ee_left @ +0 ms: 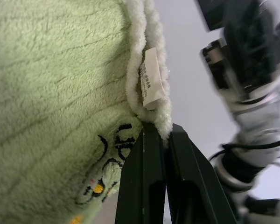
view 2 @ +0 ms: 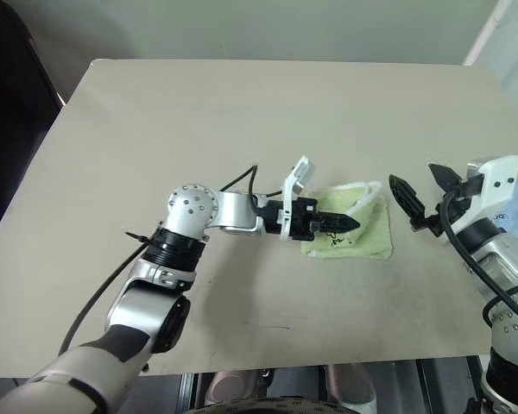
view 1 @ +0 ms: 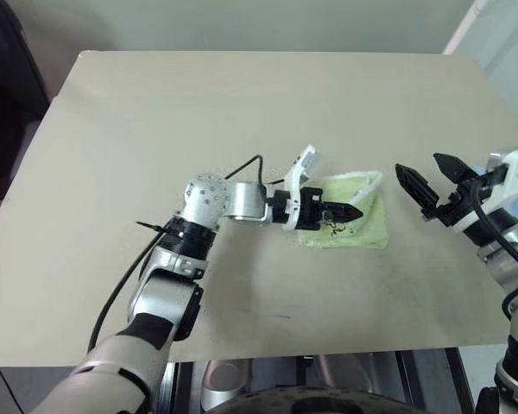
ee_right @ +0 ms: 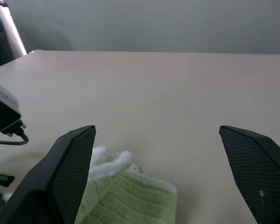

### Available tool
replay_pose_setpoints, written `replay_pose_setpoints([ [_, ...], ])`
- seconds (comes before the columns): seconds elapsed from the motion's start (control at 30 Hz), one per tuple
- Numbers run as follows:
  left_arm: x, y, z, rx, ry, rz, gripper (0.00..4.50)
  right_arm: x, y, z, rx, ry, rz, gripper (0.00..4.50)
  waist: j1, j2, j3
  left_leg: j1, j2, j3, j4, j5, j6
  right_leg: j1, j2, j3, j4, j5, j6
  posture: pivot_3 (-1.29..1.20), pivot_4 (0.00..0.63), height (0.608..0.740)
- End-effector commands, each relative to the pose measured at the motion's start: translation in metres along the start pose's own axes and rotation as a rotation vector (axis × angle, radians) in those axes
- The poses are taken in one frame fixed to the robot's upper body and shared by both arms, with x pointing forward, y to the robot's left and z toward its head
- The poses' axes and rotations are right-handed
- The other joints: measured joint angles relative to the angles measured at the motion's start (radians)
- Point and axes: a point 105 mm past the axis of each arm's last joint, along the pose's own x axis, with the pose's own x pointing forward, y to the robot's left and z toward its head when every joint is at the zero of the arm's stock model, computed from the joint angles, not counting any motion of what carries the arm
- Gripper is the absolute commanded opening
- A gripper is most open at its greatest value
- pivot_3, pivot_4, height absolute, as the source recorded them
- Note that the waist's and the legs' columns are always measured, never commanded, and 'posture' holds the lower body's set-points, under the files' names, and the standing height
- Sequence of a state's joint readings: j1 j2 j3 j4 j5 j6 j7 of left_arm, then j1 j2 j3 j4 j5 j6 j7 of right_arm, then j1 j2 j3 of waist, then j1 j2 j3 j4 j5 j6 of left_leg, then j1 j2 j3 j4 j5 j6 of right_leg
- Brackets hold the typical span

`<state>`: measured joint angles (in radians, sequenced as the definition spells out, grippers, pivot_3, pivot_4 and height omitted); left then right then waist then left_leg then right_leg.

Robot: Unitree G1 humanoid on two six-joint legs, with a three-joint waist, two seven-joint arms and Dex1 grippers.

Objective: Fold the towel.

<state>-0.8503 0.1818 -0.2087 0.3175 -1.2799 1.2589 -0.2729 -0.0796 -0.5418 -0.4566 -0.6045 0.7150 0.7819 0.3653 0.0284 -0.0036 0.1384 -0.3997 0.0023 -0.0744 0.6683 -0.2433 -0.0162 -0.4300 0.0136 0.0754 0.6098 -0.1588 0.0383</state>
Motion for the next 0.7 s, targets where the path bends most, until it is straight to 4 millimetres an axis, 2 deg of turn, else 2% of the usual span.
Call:
replay_pose_setpoints([
  [0.03,0.009,-0.004,0.004,0.083,0.003,-0.016,0.02,-0.007,0.002,0.014,-0.043,-0.036,-0.017,4.50,0.000,0.000,0.000,0.000,-0.001,0.000,0.000,0.000,0.000,0.000,0.000,0.001,0.000,0.000,0.001,0.00,0.150,0.740],
  [0.13,0.014,-0.008,0.005,0.095,-0.012,-0.066,0.72,-0.008,0.001,0.014,-0.045,-0.034,-0.025,4.50,0.000,0.000,0.000,0.000,-0.003,0.002,0.001,-0.001,0.002,0.000,-0.001,0.005,-0.001,0.001,0.006,0.00,0.150,0.740],
  [0.23,0.017,-0.012,0.010,0.110,-0.033,-0.106,1.71,-0.008,0.002,0.013,-0.048,-0.028,-0.025,4.50,0.000,0.000,0.000,0.000,-0.004,0.003,0.003,-0.003,0.006,0.000,-0.003,0.006,-0.001,0.002,0.009,0.00,0.150,0.740],
  [0.3,0.018,-0.016,0.012,0.108,-0.035,-0.130,2.50,-0.007,0.003,0.012,-0.049,-0.024,-0.022,4.50,0.000,0.000,0.000,0.000,-0.004,0.003,0.005,-0.007,0.012,0.001,-0.003,0.007,-0.001,0.002,0.009,0.00,0.150,0.740],
  [0.4,0.016,-0.024,0.015,0.116,-0.043,-0.169,3.57,-0.005,0.003,0.011,-0.046,-0.022,-0.017,4.50,0.001,0.000,0.000,0.000,-0.004,0.003,0.006,-0.008,0.013,0.001,-0.003,0.007,-0.001,0.003,0.011,0.00,0.150,0.740],
  [0.47,0.008,-0.041,0.026,0.194,-0.111,-0.238,4.29,-0.002,0.003,0.015,-0.047,-0.039,-0.006,4.50,0.001,0.000,0.000,0.000,-0.004,0.003,0.006,-0.008,0.013,0.001,-0.003,0.007,-0.001,0.003,0.012,0.00,0.150,0.740],
  [0.5,0.000,-0.054,0.036,0.219,-0.175,-0.302,4.49,0.000,0.004,0.017,-0.045,-0.048,0.006,4.50,0.001,0.000,0.000,0.000,-0.004,0.003,0.007,-0.008,0.013,0.001,-0.003,0.007,-0.001,0.003,0.012,0.00,0.150,0.740],
  [0.57,-0.015,-0.069,0.051,0.266,-0.276,-0.366,4.49,0.003,0.008,0.021,-0.037,-0.059,0.035,4.50,-0.001,0.000,0.000,-0.001,-0.004,0.004,0.007,-0.008,0.013,0.001,-0.003,0.008,-0.001,0.004,0.014,0.00,0.150,0.740],
  [0.6,-0.023,-0.073,0.054,0.359,-0.333,-0.373,4.49,0.005,0.012,0.023,-0.031,-0.060,0.058,4.50,-0.002,0.000,0.000,-0.001,-0.004,0.004,0.007,-0.008,0.013,0.001,-0.003,0.008,-0.001,0.005,0.014,0.00,0.150,0.740],
  [0.63,-0.027,-0.076,0.055,0.432,-0.364,-0.375,4.49,0.006,0.014,0.023,-0.027,-0.060,0.072,4.50,-0.002,0.000,0.000,0.000,-0.004,0.004,0.007,-0.008,0.014,0.001,-0.003,0.008,-0.001,0.005,0.014,0.00,0.150,0.740],
  [0.7,-0.033,-0.066,0.049,0.610,-0.354,-0.290,4.49,0.010,0.021,0.025,-0.021,-0.067,0.113,4.50,-0.003,0.001,0.000,0.000,-0.004,0.004,0.007,-0.008,0.016,0.001,-0.002,0.008,-0.001,0.005,0.014,0.00,0.150,0.740],
])
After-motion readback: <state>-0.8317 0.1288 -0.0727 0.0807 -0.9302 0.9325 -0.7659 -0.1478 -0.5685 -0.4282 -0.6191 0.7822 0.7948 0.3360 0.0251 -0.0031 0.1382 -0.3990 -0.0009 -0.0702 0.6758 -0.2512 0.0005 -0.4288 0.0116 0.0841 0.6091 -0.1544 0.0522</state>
